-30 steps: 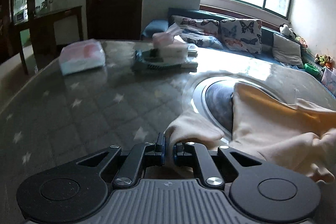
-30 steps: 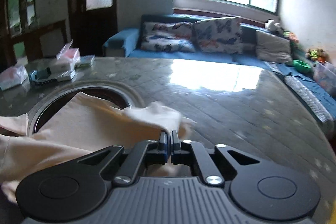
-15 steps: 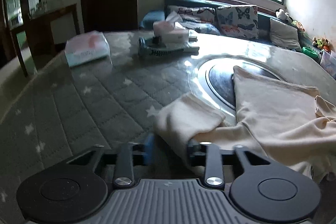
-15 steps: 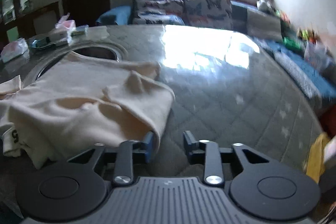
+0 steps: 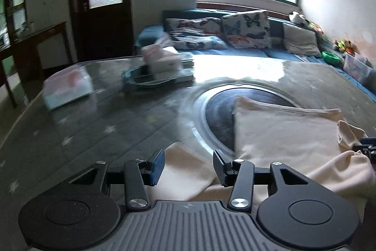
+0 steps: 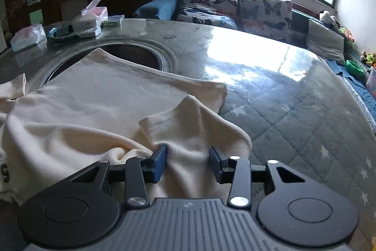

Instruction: Fold clothes

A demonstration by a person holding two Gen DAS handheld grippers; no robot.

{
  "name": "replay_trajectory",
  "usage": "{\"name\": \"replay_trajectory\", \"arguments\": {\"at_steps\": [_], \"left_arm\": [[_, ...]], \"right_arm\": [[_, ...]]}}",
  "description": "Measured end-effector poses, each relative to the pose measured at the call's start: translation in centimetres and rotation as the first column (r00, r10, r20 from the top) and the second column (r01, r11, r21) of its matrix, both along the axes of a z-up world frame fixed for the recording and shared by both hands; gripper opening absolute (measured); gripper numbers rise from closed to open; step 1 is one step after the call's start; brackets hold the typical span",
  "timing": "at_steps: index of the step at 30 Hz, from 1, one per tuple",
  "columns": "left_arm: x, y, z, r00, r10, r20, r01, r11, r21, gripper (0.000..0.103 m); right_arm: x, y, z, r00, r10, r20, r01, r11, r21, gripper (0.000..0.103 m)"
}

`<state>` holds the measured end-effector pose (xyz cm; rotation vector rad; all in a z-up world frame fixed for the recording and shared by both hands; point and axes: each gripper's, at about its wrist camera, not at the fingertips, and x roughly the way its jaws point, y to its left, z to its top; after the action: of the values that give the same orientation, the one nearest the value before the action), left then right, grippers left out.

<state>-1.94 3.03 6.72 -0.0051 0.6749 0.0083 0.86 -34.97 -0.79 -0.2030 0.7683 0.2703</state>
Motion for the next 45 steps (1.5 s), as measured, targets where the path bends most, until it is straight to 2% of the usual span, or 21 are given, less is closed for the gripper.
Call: {"name": "replay_trajectory", "arguments": {"at_steps": [1,3,4,9,13,16,18,20,22,25,29,31,34,35,36,38,39,40,41,45], "left_arm": [[0.7,-0.5,-0.2,1.0,-0.012,-0.005,0.012,1.0,0.004,0.049],[2.0,-1.3,-0.5,0.999,-0.032,-0.018,0.032,0.999,0.005,0.049],[2.6,-1.7,-0.7,0.999,-0.041,-0.024,0.042,0.999,0.005,0.049],[4.7,-3.3,-1.4,0.996,-0.075,-0.041,0.076,0.997,0.025,0.049],[6.2,-3.9,-1.8,0.996,-0.08,-0.049,0.081,0.996,0.03,0.049],[7.9,-4.2,-2.2,0.995,-0.079,-0.061,0.08,0.996,0.027,0.05],[9.0,-4.5,-2.4,0.995,-0.078,-0.068,0.08,0.996,0.025,0.051],[10.1,-4.7,-2.7,0.994,-0.079,-0.075,0.081,0.996,0.022,0.053],[11.3,-4.9,-3.0,0.993,-0.082,-0.08,0.084,0.996,0.018,0.053],[13.0,-5.5,-3.5,0.99,-0.104,-0.091,0.106,0.994,0.016,0.055],[14.6,-6.3,-4.2,0.987,-0.126,-0.098,0.128,0.992,0.02,0.055],[15.4,-6.5,-4.5,0.986,-0.133,-0.103,0.136,0.99,0.023,0.055],[16.5,-6.7,-5.1,0.982,-0.149,-0.119,0.152,0.988,0.019,0.053],[16.8,-6.8,-5.3,0.98,-0.157,-0.123,0.16,0.987,0.017,0.044],[17.0,-6.9,-5.4,0.979,-0.167,-0.12,0.17,0.985,0.013,0.04],[17.2,-6.9,-5.5,0.977,-0.186,-0.106,0.187,0.982,0.006,0.01],[17.3,-6.9,-5.4,0.978,-0.184,-0.103,0.186,0.983,0.01,0.009],[17.5,-6.9,-5.3,0.98,-0.177,-0.096,0.18,0.983,0.021,0.005],[17.7,-6.9,-5.2,0.982,-0.17,-0.084,0.173,0.984,0.035,0.003],[18.7,-5.9,-4.6,0.993,-0.113,-0.044,0.115,0.991,0.068,0.002]], "right_arm": [[0.1,-0.1,0.0,1.0,-0.001,0.003,0.001,1.0,-0.004,0.02],[0.0,-0.8,0.2,1.0,-0.02,0.012,0.021,1.0,-0.004,0.009],[-0.1,-1.2,0.3,0.999,-0.037,0.021,0.038,0.999,-0.009,0.007],[-1.1,-4.3,0.8,0.979,-0.18,0.096,0.187,0.98,-0.068,0.006],[-1.5,-8.5,0.8,0.926,-0.363,0.105,0.371,0.926,-0.069,0.007],[-1.6,-10.2,1.2,0.904,-0.415,0.101,0.421,0.906,-0.05,0.011],[-1.6,-10.2,1.9,0.909,-0.4,0.113,0.406,0.914,-0.027,0.011],[-1.1,-9.8,2.5,0.933,-0.348,0.093,0.348,0.937,0.021,0.014],[-0.3,-9.0,2.6,0.956,-0.287,0.065,0.283,0.957,0.063,0.023],[1.2,-7.3,2.3,0.982,-0.188,0.022,0.185,0.977,0.102,0.023],[4.6,-4.7,1.6,0.994,-0.1,-0.043,0.105,0.986,0.128,0.025],[6.0,-4.0,1.1,0.994,-0.081,-0.069,0.089,0.987,0.13,0.029],[7.9,-3.4,0.8,0.993,-0.071,-0.099,0.084,0.988,0.132,0.03],[8.3,-3.3,0.7,0.992,-0.07,-0.107,0.084,0.987,0.134,0.03],[8.9,-3.2,0.4,0.991,-0.07,-0.116,0.086,0.987,0.139,0.03],[10.0,-3.1,0.2,0.99,-0.065,-0.122,0.082,0.986,0.143,0.03],[10.4,-3.0,0.2,0.991,-0.06,-0.123,0.078,0.987,0.142,0.025],[10.7,-2.8,0.2,0.991,-0.055,-0.123,0.072,0.987,0.141,0.01],[11.2,-2.4,0.3,0.992,-0.048,-0.119,0.064,0.989,0.135,0.006],[13.4,-0.5,1.1,0.997,-0.028,-0.067,0.035,0.994,0.102,0.005]]}}
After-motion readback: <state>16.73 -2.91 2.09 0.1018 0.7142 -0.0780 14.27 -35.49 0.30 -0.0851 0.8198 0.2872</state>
